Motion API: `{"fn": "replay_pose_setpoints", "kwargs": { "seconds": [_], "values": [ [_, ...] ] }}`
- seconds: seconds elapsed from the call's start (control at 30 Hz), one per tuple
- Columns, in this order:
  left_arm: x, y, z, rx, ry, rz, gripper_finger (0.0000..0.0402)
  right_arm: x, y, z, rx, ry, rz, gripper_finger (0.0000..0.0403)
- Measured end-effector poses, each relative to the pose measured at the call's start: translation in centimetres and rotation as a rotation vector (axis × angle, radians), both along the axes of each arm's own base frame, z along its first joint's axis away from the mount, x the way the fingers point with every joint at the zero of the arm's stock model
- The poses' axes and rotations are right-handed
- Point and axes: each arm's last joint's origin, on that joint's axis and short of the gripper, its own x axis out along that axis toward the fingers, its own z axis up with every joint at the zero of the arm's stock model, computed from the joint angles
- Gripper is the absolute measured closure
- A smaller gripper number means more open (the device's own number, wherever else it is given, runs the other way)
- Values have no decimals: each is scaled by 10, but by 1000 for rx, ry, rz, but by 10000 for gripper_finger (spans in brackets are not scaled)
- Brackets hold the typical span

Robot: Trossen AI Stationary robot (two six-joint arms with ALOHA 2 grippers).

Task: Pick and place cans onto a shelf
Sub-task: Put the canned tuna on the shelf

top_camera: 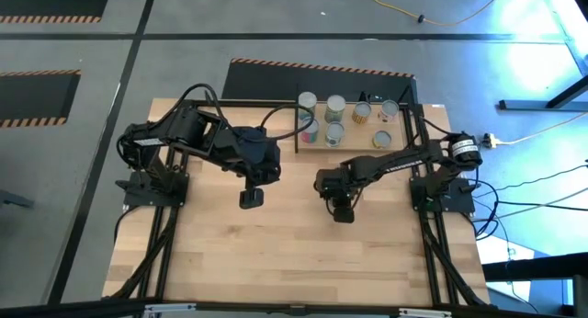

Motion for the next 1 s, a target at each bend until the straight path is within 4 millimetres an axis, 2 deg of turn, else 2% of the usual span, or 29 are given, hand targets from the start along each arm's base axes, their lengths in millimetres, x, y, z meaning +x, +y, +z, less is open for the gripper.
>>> {"fn": "replay_pose_setpoints", "kwargs": {
  "seconds": [0.2,0.53,0.6,0.73,1.0],
  "values": [
    [0,0,0,0,-1,0,356,-5,-1,-8,-37,11,1,318],
    [0,0,0,0,-1,0,356,-5,-1,-9,-52,-8,48,319],
    [0,0,0,0,-1,0,356,-4,-2,-9,-58,-17,41,333],
    [0,0,0,0,-1,0,356,-3,-2,-9,-85,-29,37,388],
    [0,0,0,0,-1,0,356,-4,-3,-6,-96,10,29,398]
  ]
}}
